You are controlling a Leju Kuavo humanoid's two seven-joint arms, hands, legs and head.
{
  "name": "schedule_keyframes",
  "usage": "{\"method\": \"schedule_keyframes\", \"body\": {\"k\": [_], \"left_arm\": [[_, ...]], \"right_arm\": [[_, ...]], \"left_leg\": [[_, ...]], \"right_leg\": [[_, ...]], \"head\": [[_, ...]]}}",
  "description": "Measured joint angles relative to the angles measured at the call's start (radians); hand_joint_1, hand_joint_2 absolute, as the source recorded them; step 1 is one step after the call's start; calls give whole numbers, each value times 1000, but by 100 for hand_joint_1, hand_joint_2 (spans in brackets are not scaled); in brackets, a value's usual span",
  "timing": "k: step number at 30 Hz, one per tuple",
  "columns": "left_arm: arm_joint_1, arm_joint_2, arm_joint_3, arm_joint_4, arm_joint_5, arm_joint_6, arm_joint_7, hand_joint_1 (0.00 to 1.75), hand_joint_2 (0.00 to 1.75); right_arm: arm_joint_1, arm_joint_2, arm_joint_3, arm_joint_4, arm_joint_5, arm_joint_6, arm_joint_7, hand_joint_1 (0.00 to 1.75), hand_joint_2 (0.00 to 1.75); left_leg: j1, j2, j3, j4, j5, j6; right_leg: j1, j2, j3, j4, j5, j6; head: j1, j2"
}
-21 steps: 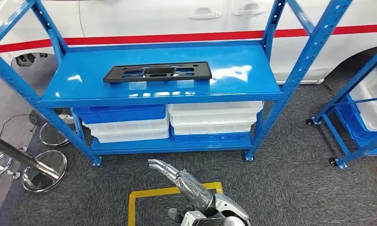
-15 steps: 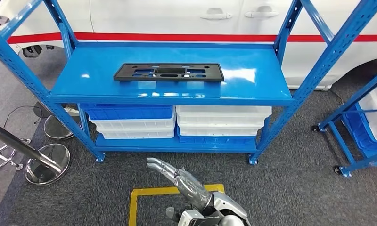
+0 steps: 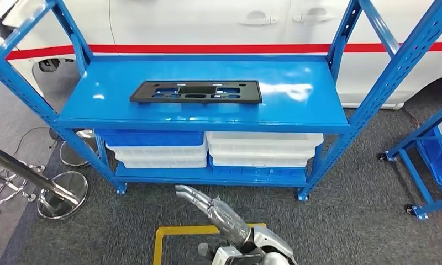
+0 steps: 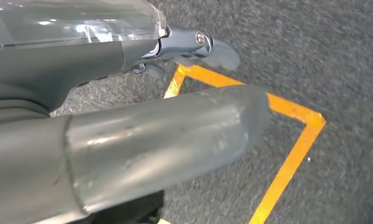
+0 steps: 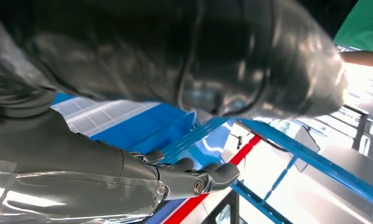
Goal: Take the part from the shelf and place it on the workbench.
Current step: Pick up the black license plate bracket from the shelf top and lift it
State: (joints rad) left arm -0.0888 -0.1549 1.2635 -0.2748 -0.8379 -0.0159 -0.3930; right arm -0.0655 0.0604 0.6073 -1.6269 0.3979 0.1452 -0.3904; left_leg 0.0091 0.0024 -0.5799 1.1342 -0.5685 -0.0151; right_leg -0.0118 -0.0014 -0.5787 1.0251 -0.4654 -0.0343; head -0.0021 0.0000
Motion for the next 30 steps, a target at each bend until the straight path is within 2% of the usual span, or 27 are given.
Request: {"method": "schedule_keyframes", "body": {"k": [1,2,3,4,6,7,8,11,12,13,15,16,17,18,20,21,22,25,27,28,30], "left_arm": [[1,0,0,0,0,0,0,0,0],[2,0,0,0,0,0,0,0,0],[4,0,0,0,0,0,0,0,0],[5,0,0,0,0,0,0,0,0],[6,1,0,0,0,0,0,0,0],[5,1,0,0,0,0,0,0,0],[4,2,0,0,0,0,0,0,0],[6,2,1,0,0,1,0,0,0],[6,2,1,0,0,1,0,0,0],[6,2,1,0,1,2,0,0,0],[5,2,1,0,1,3,0,0,0],[6,2,1,0,2,4,0,0,0],[6,2,1,0,2,4,0,0,0],[7,2,1,0,2,5,0,0,0],[8,2,2,0,2,5,0,0,0],[7,1,2,0,2,5,-1,0,0],[6,1,2,1,2,5,-1,0,0],[2,1,2,1,0,6,-1,0,0],[0,1,2,1,-2,6,-1,0,0],[0,0,2,1,-3,7,-1,0,0],[0,-1,2,1,-3,7,0,0,0]], "right_arm": [[0,0,0,0,0,0,0,0,0],[1,0,1,0,0,0,0,0,0],[2,0,1,0,0,0,1,0,0],[2,0,1,0,0,0,1,0,0],[2,0,2,0,0,0,0,0,0],[2,0,2,0,0,0,0,0,0],[1,0,2,0,0,0,0,0,0],[1,0,2,-1,0,0,0,0,0],[0,0,2,-3,0,-1,0,0,0],[0,0,2,-4,0,-5,0,0,0],[5,-1,2,-6,0,-14,2,0,0],[8,-1,2,-7,0,-19,4,0,0],[11,-1,2,-8,1,-21,5,0,0],[12,0,2,-9,1,-24,8,0,0],[12,1,2,-13,3,-28,15,0,0],[12,3,2,-16,4,-31,19,0,0],[12,6,2,-18,4,-32,23,0,0],[12,16,2,-20,7,-32,33,0,0],[12,22,2,-20,8,-31,37,0,0],[11,25,2,-19,8,-31,38,0,0],[11,28,2,-17,8,-31,39,0,0]], "left_leg": [[1,0,-43,74,-26,-4],[2,0,-82,131,-40,-7],[2,0,-108,159,-33,-7],[2,0,-115,149,-6,-6],[-1,0,-66,4,90,8],[-4,0,-39,-63,121,16],[-8,0,-19,-110,136,23],[-6,-1,-8,-130,128,35],[-3,-1,2,-140,128,40],[0,-1,12,-148,127,45],[2,0,28,-155,119,52],[2,-1,33,-155,114,53],[1,-1,40,-155,108,53],[2,-2,49,-154,102,52],[0,-4,68,-151,84,45],[-3,-5,73,-148,74,39],[-5,-6,76,-144,65,33],[-3,-6,81,-141,47,15],[0,-5,71,-102,22,4],[1,-5,48,-53,-2,0],[3,-5,-33,85,-51,-8]], "right_leg": [[1,0,4,0,-4,-3],[2,0,7,0,-8,-5],[3,1,11,0,-12,-5],[3,3,18,0,-18,-4],[7,4,37,1,-33,1],[8,5,42,1,-39,6],[9,5,45,0,-43,11],[9,4,51,-8,-48,28],[8,3,40,20,-64,34],[8,3,15,72,-89,39],[5,3,-72,224,-144,45],[4,3,-109,274,-152,47],[4,2,-129,289,-137,47],[3,2,-129,265,-103,47],[3,2,-89,138,-8,42],[3,2,-65,76,21,37],[4,2,-50,35,34,32],[7,5,-39,12,23,16],[4,5,-27,6,17,4],[2,4,-20,4,12,-1],[3,2,-10,3,2,-7]], "head": [[0,0],[0,0],[0,0],[0,0],[0,0],[0,0],[0,0],[0,0],[0,0],[0,0],[0,0],[0,0],[0,0],[0,0],[0,0],[0,0],[0,0],[0,0],[0,0],[0,0],[0,0]]}}
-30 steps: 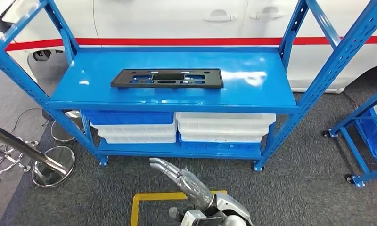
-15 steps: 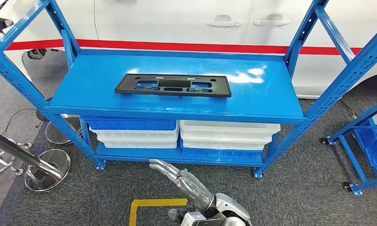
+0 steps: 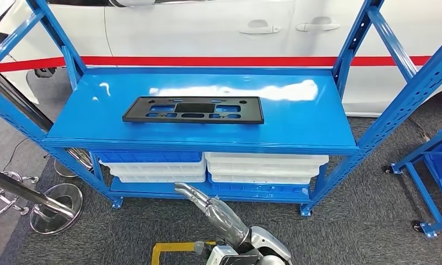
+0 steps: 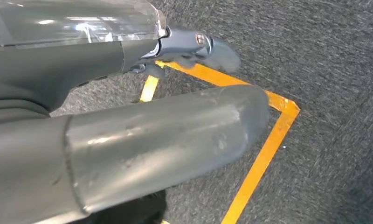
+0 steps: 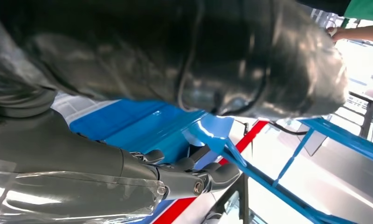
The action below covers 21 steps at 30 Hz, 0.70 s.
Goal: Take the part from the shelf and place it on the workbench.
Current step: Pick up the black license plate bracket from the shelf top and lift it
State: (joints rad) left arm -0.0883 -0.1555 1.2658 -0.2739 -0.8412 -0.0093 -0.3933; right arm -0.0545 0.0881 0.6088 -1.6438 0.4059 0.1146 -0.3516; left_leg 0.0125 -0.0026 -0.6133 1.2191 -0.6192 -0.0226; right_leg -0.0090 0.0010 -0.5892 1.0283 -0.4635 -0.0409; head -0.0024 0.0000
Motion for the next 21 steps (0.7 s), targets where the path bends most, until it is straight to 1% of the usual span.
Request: {"method": "schedule_keyframes", "body": {"k": [1,2,3,4,5,6,7,9,11,12,13,14,15,16,17,18,19,20,21], "left_arm": [[1,0,0,0,0,0,0,0,0],[3,0,0,0,0,0,0,0,0],[4,0,0,0,0,0,0,0,0],[4,0,0,0,0,0,0,0,0],[4,1,0,0,0,0,0,0,0],[4,1,0,0,0,0,0,0,0],[4,1,0,0,0,0,0,0,0],[3,1,0,0,0,0,0,0,0],[4,1,0,0,0,0,0,0,0],[4,0,1,0,0,0,0,0,0],[4,0,1,0,0,0,0,0,0],[4,0,1,0,0,0,0,0,0],[4,1,1,0,-1,1,0,0,0],[4,1,1,0,-2,2,0,0,0],[5,1,1,0,-3,3,1,0,0],[6,1,1,0,-4,4,2,0,0],[7,1,1,0,-5,6,3,0,0],[8,1,1,0,-6,8,4,0,0],[8,0,1,1,-6,9,5,0,0]], "right_arm": [[0,0,0,2,0,1,0,0,0],[1,0,0,4,0,1,0,0,0],[1,0,0,5,0,2,1,0,0],[1,1,0,5,0,2,1,0,0],[1,2,0,6,0,2,1,0,0],[0,3,0,6,0,2,1,0,0],[-1,5,0,7,0,2,1,0,0],[-2,7,0,8,0,2,1,0,0],[-3,10,0,8,1,2,1,0,0],[-5,10,0,8,0,2,0,0,0],[-6,11,0,8,-2,2,0,0,0],[-7,11,0,9,-5,4,-1,0,0],[-8,11,0,9,-12,7,-1,0,0],[-7,11,0,9,-19,11,-2,0,0],[-6,11,0,9,-26,15,-3,0,0],[-6,11,0,9,-32,18,-4,0,0],[-5,11,0,9,-37,19,-4,0,0],[-5,11,0,8,-41,20,-4,0,0],[-5,11,0,7,-44,21,-4,0,0]], "left_leg": [[0,0,-38,51,-7,-2],[0,0,-60,68,7,-2],[0,0,-63,45,43,0],[0,0,-48,-14,94,5],[-1,0,-24,-83,138,11],[-4,0,-1,-144,168,17],[-7,0,14,-182,181,22],[-12,-2,22,-203,176,31],[-7,-2,32,-217,176,41],[-4,-2,41,-225,176,46],[-1,-1,49,-232,175,52],[-1,0,55,-234,172,56],[-2,0,59,-234,168,59],[-2,0,64,-233,162,61],[-2,0,71,-233,156,61],[-2,-1,79,-232,148,60],[-2,-2,90,-231,140,58],[-2,-3,99,-230,131,55],[-4,-4,107,-229,122,50]], "right_leg": [[1,1,6,0,-6,-1],[1,2,14,0,-13,-1],[2,3,25,0,-20,0],[2,4,37,0,-28,2],[3,4,47,0,-36,4],[4,5,55,0,-43,8],[5,5,59,-1,-48,13],[6,6,61,-6,-53,24],[7,5,66,-6,-59,34],[7,4,63,10,-69,38],[7,4,43,51,-88,42],[4,3,10,111,-113,44],[3,3,-34,183,-139,46],[2,3,-79,248,-155,48],[2,3,-108,281,-150,49],[1,2,-119,276,-124,50],[1,2,-108,230,-79,49],[0,1,-84,159,-30,46],[2,0,-58,95,4,43]], "head": [[0,0],[0,0],[0,0],[0,0],[0,0],[0,0],[0,0],[0,0],[0,0],[0,0],[0,0],[0,0],[0,0],[0,0],[0,0],[0,0],[0,0],[1,0],[1,0]]}}
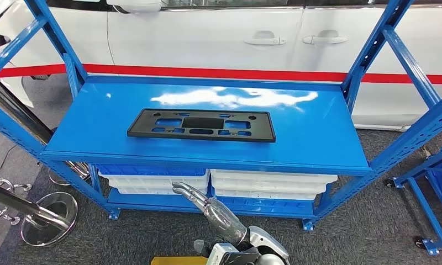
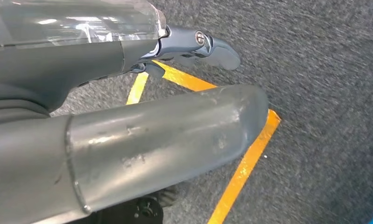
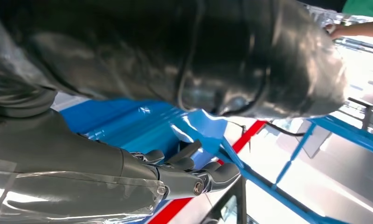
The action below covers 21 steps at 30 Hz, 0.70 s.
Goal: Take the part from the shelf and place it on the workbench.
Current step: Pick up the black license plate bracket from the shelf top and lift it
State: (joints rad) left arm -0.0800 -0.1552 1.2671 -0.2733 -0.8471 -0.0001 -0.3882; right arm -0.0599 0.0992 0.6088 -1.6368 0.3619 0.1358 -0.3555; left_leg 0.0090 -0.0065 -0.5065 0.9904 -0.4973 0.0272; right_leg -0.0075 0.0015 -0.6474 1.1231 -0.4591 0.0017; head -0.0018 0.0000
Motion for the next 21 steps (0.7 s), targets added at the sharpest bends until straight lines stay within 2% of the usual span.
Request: {"method": "schedule_keyframes", "body": {"k": [1,2,5,7,8,10,11,12,13,15,16,17,19,21], "left_arm": [[0,0,0,0,0,1,1,0,0],[0,0,0,0,0,2,2,0,0],[-3,0,0,0,-1,2,4,0,0],[-5,-1,0,0,-1,2,4,0,0],[-5,-1,0,0,-1,2,4,0,0],[-4,-1,0,1,-1,2,4,0,0],[-2,-1,0,1,-1,2,4,0,0],[-1,-1,0,1,-1,3,4,0,0],[1,-1,0,0,-1,3,4,0,0],[1,0,1,0,-1,3,4,0,0],[1,0,1,0,-1,3,4,0,0],[0,0,1,0,-1,3,4,0,0],[-1,1,1,0,-1,3,4,0,0],[0,0,1,0,-1,4,4,0,0]], "right_arm": [[0,0,0,-1,-2,1,0,0,0],[0,0,0,-3,-4,1,0,0,0],[2,1,0,-9,-5,3,-1,0,0],[1,5,0,-13,-6,4,-2,0,0],[1,6,0,-14,-6,5,-2,0,0],[2,7,0,-14,-6,6,-3,0,0],[3,7,0,-14,-6,6,-3,0,0],[3,7,0,-14,-6,7,-3,0,0],[3,7,0,-14,-6,7,-3,0,0],[3,8,0,-15,-6,8,-3,0,0],[3,8,0,-15,-6,8,-2,0,0],[3,8,0,-15,-6,8,-2,0,0],[2,8,0,-15,-6,8,-2,0,0],[2,9,0,-17,-6,8,-3,0,0]], "left_leg": [[-2,-1,4,2,-8,-6],[-3,0,5,3,-14,-12],[-2,2,12,1,-26,-28],[0,3,-2,47,-53,-38],[2,3,-31,105,-80,-43],[4,3,-117,249,-129,-50],[4,3,-154,297,-133,-51],[4,3,-171,304,-113,-51],[4,3,-168,268,-72,-48],[1,3,-121,132,21,-38],[-1,3,-98,72,48,-32],[-4,3,-84,37,57,-27],[-8,3,-77,18,50,-19],[-2,3,-67,7,50,-9]], "right_leg": [[1,0,20,-49,18,-4],[3,1,30,-76,21,-8],[4,5,40,-89,6,-23],[-1,4,53,-96,1,-34],[-2,2,60,-98,-3,-38],[-2,0,71,-99,-13,-43],[-1,1,77,-99,-19,-43],[-1,2,84,-99,-25,-42],[-1,3,94,-99,-31,-41],[0,4,113,-100,-45,-37],[2,5,119,-100,-51,-33],[3,5,121,-101,-55,-28],[4,6,124,-107,-58,-17],[5,4,128,-103,-67,-6]], "head": [[0,0],[0,0],[0,0],[-1,0],[-1,0],[-1,0],[-1,0],[-1,0],[-1,0],[0,0],[-1,0],[-1,0],[-1,0],[0,0]]}}
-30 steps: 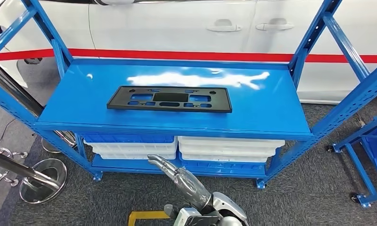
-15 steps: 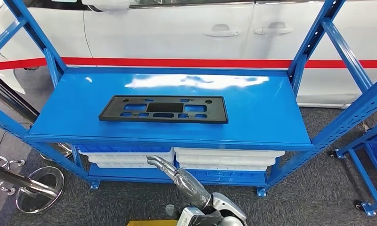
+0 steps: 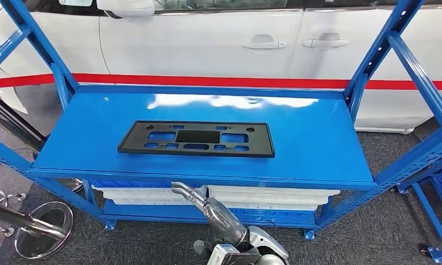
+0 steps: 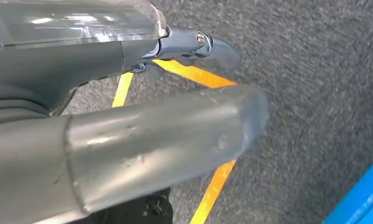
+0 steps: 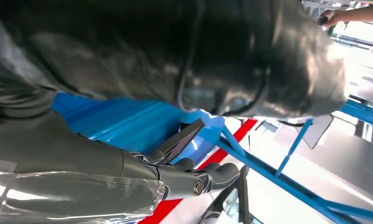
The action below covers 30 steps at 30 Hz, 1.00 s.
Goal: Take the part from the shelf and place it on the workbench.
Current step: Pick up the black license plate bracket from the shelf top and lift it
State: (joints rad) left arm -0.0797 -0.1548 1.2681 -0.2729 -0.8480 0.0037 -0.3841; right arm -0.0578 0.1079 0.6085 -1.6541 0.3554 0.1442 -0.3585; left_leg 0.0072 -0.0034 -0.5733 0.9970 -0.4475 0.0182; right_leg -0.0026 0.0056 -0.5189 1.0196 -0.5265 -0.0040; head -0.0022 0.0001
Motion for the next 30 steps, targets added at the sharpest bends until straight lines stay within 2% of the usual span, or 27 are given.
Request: {"method": "schedule_keyframes", "body": {"k": [1,2,4,5,6,7,9,10,11,13,14,16,17,18,19,20,21,22,23,24,25,26,27,30], "left_arm": [[0,0,0,0,0,0,0,0,0],[0,0,0,0,0,0,0,0,0],[0,0,0,0,0,0,0,0,0],[0,0,0,0,0,0,0,0,0],[0,0,1,0,0,0,0,0,0],[1,-1,1,0,0,0,0,0,0],[2,-1,1,0,0,0,-1,0,0],[2,-2,2,0,0,0,-2,0,0],[2,-2,2,0,0,0,-3,0,0],[0,-2,2,0,0,0,-5,0,0],[-1,-2,2,0,-1,0,-6,0,0],[-4,-2,3,0,-3,1,-9,0,0],[-6,-2,3,0,-4,1,-10,0,0],[-7,-3,3,0,-7,1,-10,0,0],[-6,-4,2,0,-14,2,-9,0,0],[-5,-4,1,0,-24,3,-8,0,0],[-5,-4,0,0,-37,5,-6,0,0],[-5,-4,-3,0,-50,6,-4,0,0],[-7,-4,-6,0,-60,6,-2,0,0],[-9,-3,-8,0,-68,6,-1,0,0],[-11,-3,-10,1,-74,6,0,0,0],[-12,-3,-12,1,-79,6,0,0,0],[-13,-3,-14,1,-84,6,0,0,0],[-11,-3,-20,1,-97,7,-1,0,0]], "right_arm": [[-1,0,0,-1,0,0,0,0,0],[-1,0,0,-3,0,0,0,0,0],[0,-1,0,-3,-1,0,0,0,0],[2,-2,0,-3,-1,0,0,0,0],[3,-3,0,-3,-1,0,0,0,0],[4,-4,0,-3,-2,0,0,0,0],[4,-3,0,-3,-3,-1,4,0,0],[4,-2,0,-4,-3,-1,7,0,0],[3,0,0,-4,-3,-2,11,0,0],[-2,8,0,-6,1,-4,21,0,0],[-7,14,0,-6,5,-5,26,0,0],[-23,28,0,-6,11,-7,35,0,87],[-33,35,0,-6,14,-10,40,0,131],[-45,43,1,-4,25,-17,50,0,175],[-64,52,3,3,54,-30,69,0,175],[-94,64,7,22,111,-51,101,0,175],[-134,82,14,54,192,-80,140,0,175],[-181,103,21,92,274,-112,175,0,175],[-226,127,27,133,346,-142,202,0,175],[-263,149,31,167,398,-166,217,0,175],[-292,165,33,193,435,-184,228,0,175],[-316,178,34,216,468,-196,238,0,175],[-335,188,35,236,501,-204,248,0,175],[-374,205,35,281,594,-228,270,0,175]], "left_leg": [[3,0,8,-7,0,6],[6,1,16,-11,-2,11],[4,2,25,-12,-11,19],[3,1,30,-11,-16,20],[3,1,36,-10,-22,20],[2,0,45,-9,-29,19],[2,-2,65,-8,-45,14],[1,-3,72,-7,-53,8],[0,-3,74,-6,-59,3],[-1,-2,75,-8,-67,-9],[0,-2,78,-10,-70,-14],[2,0,73,17,-89,-25],[3,0,54,61,-110,-31],[5,0,19,124,-137,-36],[7,0,-24,195,-162,-41],[9,0,-65,253,-175,-45],[11,0,-94,282,-168,-48],[12,0,-104,271,-139,-49],[13,0,-94,221,-93,-49],[13,1,-70,147,-45,-47],[11,2,-45,82,-11,-43],[8,2,-27,35,10,-38],[6,1,-19,13,16,-33],[6,-2,-18,5,17,-16]], "right_leg": [[0,-1,-9,26,-15,5],[0,-1,-32,75,-39,9],[-3,-1,-112,214,-91,13],[-4,-1,-151,268,-101,15],[-4,-1,-173,287,-88,16],[-4,-1,-175,265,-53,15],[-3,-2,-128,132,42,7],[-1,-3,-102,69,70,2],[1,-3,-86,30,82,-4],[6,-1,-80,11,73,-14],[4,1,-77,9,72,-19],[-1,1,-64,-2,70,-30],[-5,-1,-57,-7,68,-35],[-5,-3,-52,-9,66,-39],[-4,-4,-48,-9,63,-41],[-4,-3,-46,-8,60,-43],[-4,0,-44,-7,57,-43],[-4,4,-42,-5,54,-42],[-4,7,-38,-3,49,-40],[-4,8,-33,-1,44,-37],[-3,7,-28,1,38,-33],[-1,6,-25,1,34,-28],[1,5,-25,1,32,-24],[1,4,-24,0,28,-9]], "head": [[0,0],[0,0],[0,0],[0,0],[0,0],[0,0],[0,0],[0,0],[0,0],[0,0],[0,0],[0,0],[0,0],[0,0],[0,0],[0,0],[0,0],[0,0],[0,0],[0,0],[0,0],[0,0],[0,0],[0,0]]}}
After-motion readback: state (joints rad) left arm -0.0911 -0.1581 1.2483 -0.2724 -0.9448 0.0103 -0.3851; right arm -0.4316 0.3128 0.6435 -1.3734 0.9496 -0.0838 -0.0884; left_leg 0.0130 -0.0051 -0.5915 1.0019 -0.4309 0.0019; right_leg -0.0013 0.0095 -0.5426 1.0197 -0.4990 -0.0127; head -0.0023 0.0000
